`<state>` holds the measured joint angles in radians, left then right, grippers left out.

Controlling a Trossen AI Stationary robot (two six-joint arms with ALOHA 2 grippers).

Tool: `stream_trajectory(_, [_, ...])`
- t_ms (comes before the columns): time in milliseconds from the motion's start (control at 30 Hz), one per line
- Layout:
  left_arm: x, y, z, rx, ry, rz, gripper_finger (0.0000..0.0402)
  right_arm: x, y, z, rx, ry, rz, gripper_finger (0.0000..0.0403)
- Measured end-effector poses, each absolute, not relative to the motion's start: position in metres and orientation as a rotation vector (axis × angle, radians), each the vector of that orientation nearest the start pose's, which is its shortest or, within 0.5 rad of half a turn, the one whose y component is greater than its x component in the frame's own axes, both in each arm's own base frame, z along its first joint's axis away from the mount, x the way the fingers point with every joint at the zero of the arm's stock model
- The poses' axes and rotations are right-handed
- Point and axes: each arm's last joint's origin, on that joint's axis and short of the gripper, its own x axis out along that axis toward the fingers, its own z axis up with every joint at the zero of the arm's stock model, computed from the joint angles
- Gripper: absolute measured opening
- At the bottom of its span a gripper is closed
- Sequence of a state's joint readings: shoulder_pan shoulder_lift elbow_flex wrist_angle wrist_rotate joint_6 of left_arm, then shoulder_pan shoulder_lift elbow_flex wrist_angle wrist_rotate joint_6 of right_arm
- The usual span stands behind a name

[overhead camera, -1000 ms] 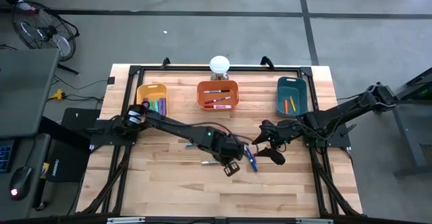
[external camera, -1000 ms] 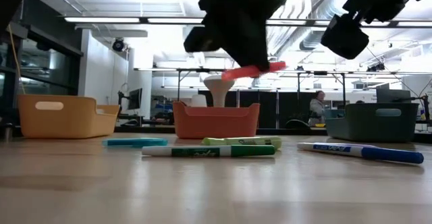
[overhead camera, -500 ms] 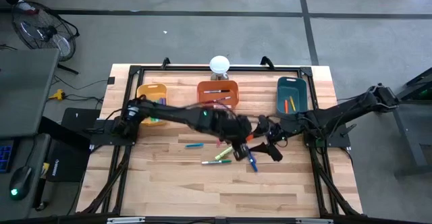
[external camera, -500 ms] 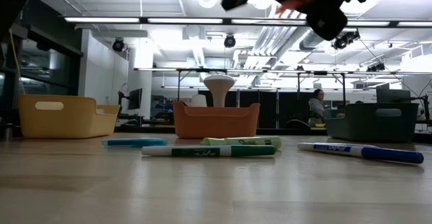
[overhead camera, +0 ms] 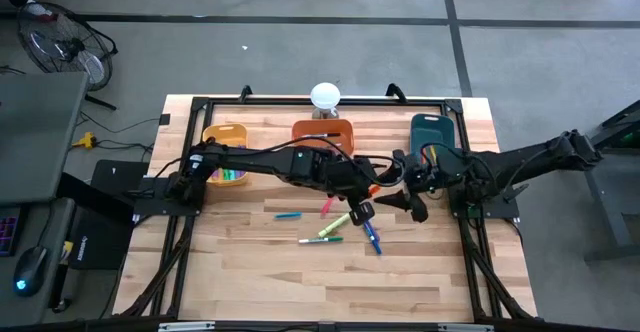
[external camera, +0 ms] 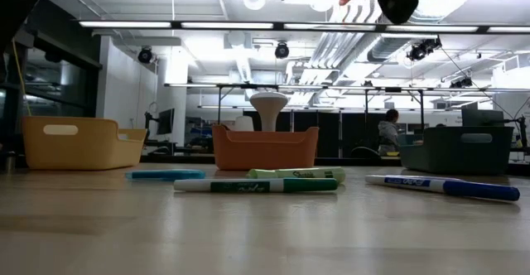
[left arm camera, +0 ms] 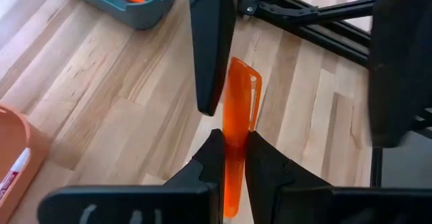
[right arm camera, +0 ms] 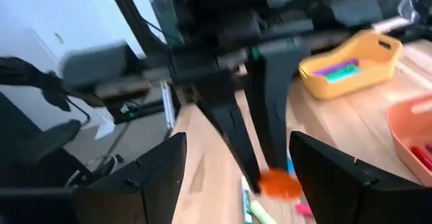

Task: Pick & Place Markers
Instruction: Put the orange pen into the blue bin

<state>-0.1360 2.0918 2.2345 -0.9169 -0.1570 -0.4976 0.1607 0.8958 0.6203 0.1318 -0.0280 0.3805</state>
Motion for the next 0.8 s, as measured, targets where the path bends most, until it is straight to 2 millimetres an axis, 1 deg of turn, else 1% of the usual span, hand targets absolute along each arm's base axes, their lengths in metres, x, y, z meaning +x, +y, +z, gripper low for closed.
stream_trajectory(233, [0.4536, -0.0578, 0.3616, -0.372, 0.704, 0.197, 0.0027, 0.2, 0.0324, 0.287, 0.373, 0.18, 0.164, 0.0252])
stream_trajectory(333, [0.4536, -0.0578, 0.3616, -0.373, 0.704, 0.196, 0.0027, 0.1998, 0.0324, 0.2855, 0.372, 0.196, 0.16, 0.0244])
stream_trajectory(533, [0.4535, -0.0581, 0.3613, -0.371, 0.708, 0.188, 0.0027, 0.199, 0.0321, 0.2807, 0.367, 0.244, 0.144, 0.021])
stream_trajectory(800, [0.4536, -0.0582, 0.361, -0.368, 0.71, 0.188, 0.0027, 0.199, 0.032, 0.2807, 0.352, 0.242, 0.143, 0.0146])
